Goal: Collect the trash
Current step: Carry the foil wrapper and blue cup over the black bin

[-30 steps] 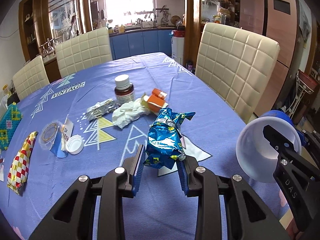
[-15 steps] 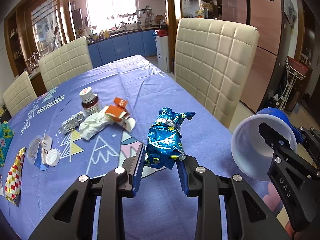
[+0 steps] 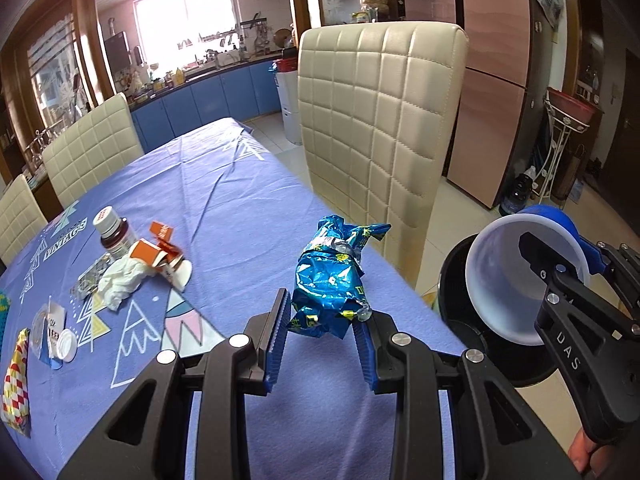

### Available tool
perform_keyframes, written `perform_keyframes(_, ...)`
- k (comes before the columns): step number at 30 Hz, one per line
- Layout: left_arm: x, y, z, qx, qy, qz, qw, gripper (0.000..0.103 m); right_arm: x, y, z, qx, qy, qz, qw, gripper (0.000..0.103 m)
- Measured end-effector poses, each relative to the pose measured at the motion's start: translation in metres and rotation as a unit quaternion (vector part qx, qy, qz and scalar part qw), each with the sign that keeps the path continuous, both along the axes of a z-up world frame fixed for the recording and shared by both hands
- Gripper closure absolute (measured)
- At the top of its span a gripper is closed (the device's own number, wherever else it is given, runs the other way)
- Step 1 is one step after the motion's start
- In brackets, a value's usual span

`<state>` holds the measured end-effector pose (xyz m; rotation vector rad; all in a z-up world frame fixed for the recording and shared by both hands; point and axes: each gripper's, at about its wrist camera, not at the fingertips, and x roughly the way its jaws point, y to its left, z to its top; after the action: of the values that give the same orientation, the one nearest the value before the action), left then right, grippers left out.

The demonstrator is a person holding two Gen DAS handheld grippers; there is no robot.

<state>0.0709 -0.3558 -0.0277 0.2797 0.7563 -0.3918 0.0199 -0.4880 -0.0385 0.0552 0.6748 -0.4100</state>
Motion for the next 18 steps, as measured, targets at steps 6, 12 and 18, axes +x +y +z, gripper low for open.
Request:
perform_keyframes(6,0.001,-0.022,-0.002,0.002,0.003,-0.02,0.9998,0.073,-0.005,-0.021,-0.001,0.001,0.001,-0.022,1.0,0.068)
perform_keyframes(12,-0.001,-0.043,-0.004,0.003,0.004,-0.038,0.9993,0.073,-0.005,-0.037,-0.004,0.001,0.005,-0.037,0.999,0.068)
perform_keyframes(18,0.001,-0.056,-0.009,0.007,0.01,-0.044,0.999,0.073,-0.002,-0.051,-0.006,0.001,0.006,-0.049,0.999,0.067)
